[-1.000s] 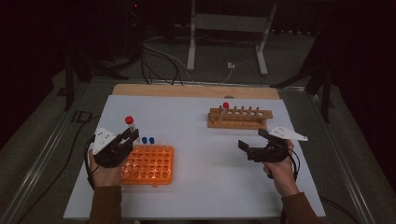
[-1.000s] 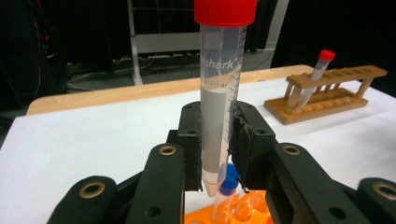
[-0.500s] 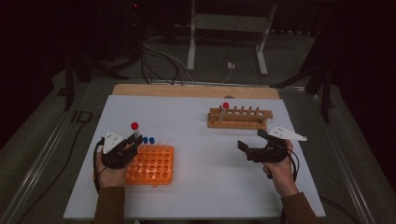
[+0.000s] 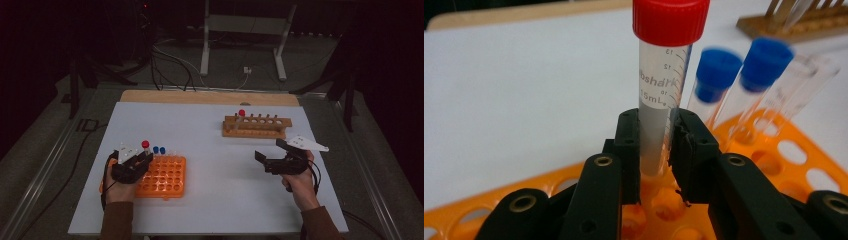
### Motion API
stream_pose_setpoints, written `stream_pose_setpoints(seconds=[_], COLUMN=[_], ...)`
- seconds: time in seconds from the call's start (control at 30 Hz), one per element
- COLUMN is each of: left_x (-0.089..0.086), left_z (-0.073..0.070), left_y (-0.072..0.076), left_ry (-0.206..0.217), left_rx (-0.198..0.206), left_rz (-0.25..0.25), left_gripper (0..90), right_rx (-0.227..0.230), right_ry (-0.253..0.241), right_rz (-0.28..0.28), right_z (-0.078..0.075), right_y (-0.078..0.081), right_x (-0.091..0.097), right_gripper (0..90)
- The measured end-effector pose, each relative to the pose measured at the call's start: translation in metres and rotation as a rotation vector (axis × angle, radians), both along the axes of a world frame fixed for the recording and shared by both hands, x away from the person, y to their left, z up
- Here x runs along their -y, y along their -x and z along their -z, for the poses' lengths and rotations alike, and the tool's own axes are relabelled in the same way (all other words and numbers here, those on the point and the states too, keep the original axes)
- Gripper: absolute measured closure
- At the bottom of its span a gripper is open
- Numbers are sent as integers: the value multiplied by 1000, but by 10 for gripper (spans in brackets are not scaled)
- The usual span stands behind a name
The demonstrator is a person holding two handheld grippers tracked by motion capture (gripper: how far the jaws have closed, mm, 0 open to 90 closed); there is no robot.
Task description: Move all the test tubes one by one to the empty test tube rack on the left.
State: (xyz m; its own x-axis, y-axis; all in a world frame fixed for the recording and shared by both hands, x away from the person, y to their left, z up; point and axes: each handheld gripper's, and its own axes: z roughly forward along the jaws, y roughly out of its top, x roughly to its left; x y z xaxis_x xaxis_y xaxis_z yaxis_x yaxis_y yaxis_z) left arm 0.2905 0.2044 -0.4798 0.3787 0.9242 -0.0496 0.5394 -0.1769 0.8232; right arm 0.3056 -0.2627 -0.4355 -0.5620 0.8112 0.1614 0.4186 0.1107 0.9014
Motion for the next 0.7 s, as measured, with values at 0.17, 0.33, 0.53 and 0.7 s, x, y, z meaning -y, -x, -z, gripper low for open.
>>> stream_pose_setpoints(seconds=[0.17, 0.33, 0.53, 0.7], left_x=[3, 6, 7, 5], left_z=[3, 4, 4, 4], left_y=[-2, -3, -3, -1], left_ry=[-35, -77, -81, -63], left_rx=[-35, -60, -57, -58], left_rz=[7, 7, 8, 7], left_gripper=[754, 757, 753, 663], right_rx=[-2, -5, -8, -9], right_ry=[4, 6, 14, 19], right_rz=[-4, -6, -11, -16], right_z=[1, 2, 4, 4], right_y=[0, 0, 0, 0], right_x=[-2, -2, -5, -6], right_gripper=[0, 0, 0, 0])
